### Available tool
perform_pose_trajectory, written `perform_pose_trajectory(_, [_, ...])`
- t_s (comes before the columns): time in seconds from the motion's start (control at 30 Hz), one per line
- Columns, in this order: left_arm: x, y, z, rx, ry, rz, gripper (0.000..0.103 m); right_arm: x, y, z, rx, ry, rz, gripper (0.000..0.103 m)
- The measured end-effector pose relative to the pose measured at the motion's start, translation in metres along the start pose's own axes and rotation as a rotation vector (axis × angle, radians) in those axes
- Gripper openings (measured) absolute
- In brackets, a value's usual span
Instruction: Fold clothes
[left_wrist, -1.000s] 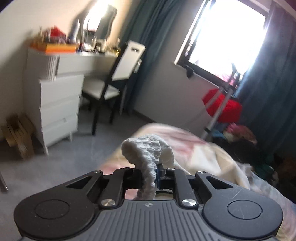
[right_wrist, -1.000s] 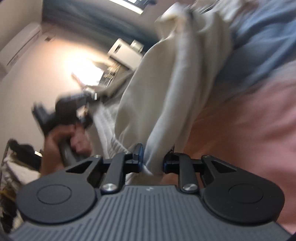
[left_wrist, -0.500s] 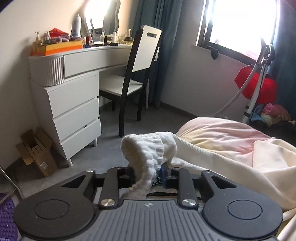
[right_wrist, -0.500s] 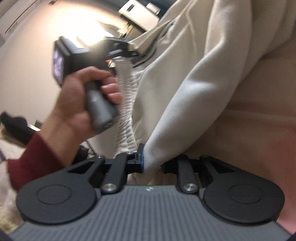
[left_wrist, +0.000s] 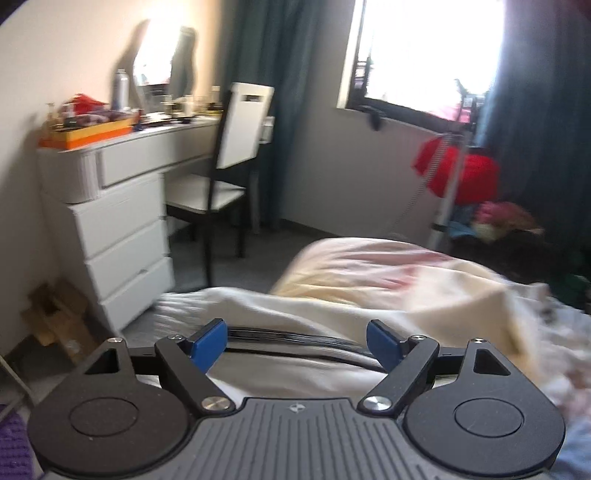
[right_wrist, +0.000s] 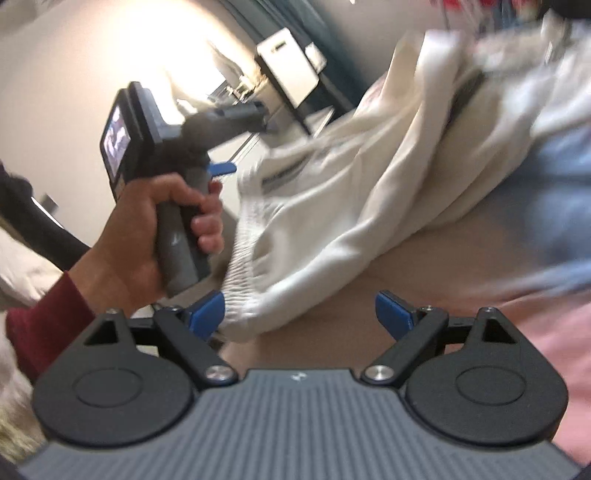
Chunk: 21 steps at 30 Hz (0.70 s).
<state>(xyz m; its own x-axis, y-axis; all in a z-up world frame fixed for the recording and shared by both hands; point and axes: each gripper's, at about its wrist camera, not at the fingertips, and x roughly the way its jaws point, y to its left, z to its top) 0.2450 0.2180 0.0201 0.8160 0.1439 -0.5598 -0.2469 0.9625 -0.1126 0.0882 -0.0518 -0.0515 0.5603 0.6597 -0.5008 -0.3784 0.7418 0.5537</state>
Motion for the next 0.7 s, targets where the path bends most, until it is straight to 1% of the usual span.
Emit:
perform_pose_trajectory(0.07, [-0.006, -0.027, -0.006, 0.013, -0.001, -0.069, 0.085, -0.042, -0.015, 0.002, -0.045, -0.061, -0.077, 0.090])
perform_pose_trajectory(0.1, [-0.006, -0.041, -0.010, 0.017, 0.000, -0.090, 0.085, -0.061, -0.023, 0.003, -0.065, -0.092, -0.117, 0.090])
perform_pose_trajectory(0.2, [0.001, -0.084, -0.021, 0.003, 0.014, -0.152, 0.085, -0.097, -0.053, 0.005, -0.036, -0.180, -0.189, 0.090])
perform_pose_trajectory(0.3, [0.019, -0.126, -0.025, -0.044, 0.027, -0.208, 0.085, -0.115, -0.093, 0.007, 0.025, -0.254, -0.233, 0.090])
perform_pose_trajectory(0.37, [0.034, -0.150, -0.025, -0.079, 0.032, -0.241, 0.085, -0.121, -0.117, 0.009, 0.051, -0.279, -0.270, 0.090])
perform_pose_trajectory(0.43, [0.052, -0.166, -0.023, -0.105, 0.041, -0.251, 0.085, -0.115, -0.140, 0.013, 0.082, -0.290, -0.305, 0.090])
perform_pose_trajectory(0.47, [0.062, -0.175, -0.021, -0.116, 0.048, -0.255, 0.082, -0.111, -0.152, 0.016, 0.098, -0.295, -0.322, 0.090])
perform_pose_trajectory(0.5, [0.073, -0.186, -0.019, -0.104, 0.045, -0.249, 0.077, -0.108, -0.162, 0.016, 0.128, -0.291, -0.320, 0.090])
perform_pose_trajectory(0.53, [0.084, -0.197, -0.016, -0.091, 0.041, -0.243, 0.075, -0.104, -0.172, 0.015, 0.165, -0.282, -0.309, 0.090])
perform_pose_trajectory(0.57, [0.091, -0.206, -0.016, -0.062, 0.018, -0.234, 0.065, -0.100, -0.182, 0.014, 0.202, -0.273, -0.298, 0.090])
perform_pose_trajectory(0.6, [0.096, -0.215, -0.017, -0.025, -0.019, -0.236, 0.051, -0.097, -0.193, 0.014, 0.232, -0.272, -0.280, 0.090])
perform_pose_trajectory(0.63, [0.099, -0.224, -0.019, 0.003, -0.031, -0.237, 0.042, -0.092, -0.204, 0.014, 0.261, -0.272, -0.272, 0.090])
perform_pose_trajectory(0.67, [0.101, -0.233, -0.022, 0.031, -0.042, -0.239, 0.030, -0.086, -0.212, 0.014, 0.288, -0.267, -0.279, 0.090])
perform_pose_trajectory(0.7, [0.104, -0.243, -0.025, 0.058, -0.053, -0.240, 0.014, -0.083, -0.219, 0.012, 0.315, -0.254, -0.293, 0.090])
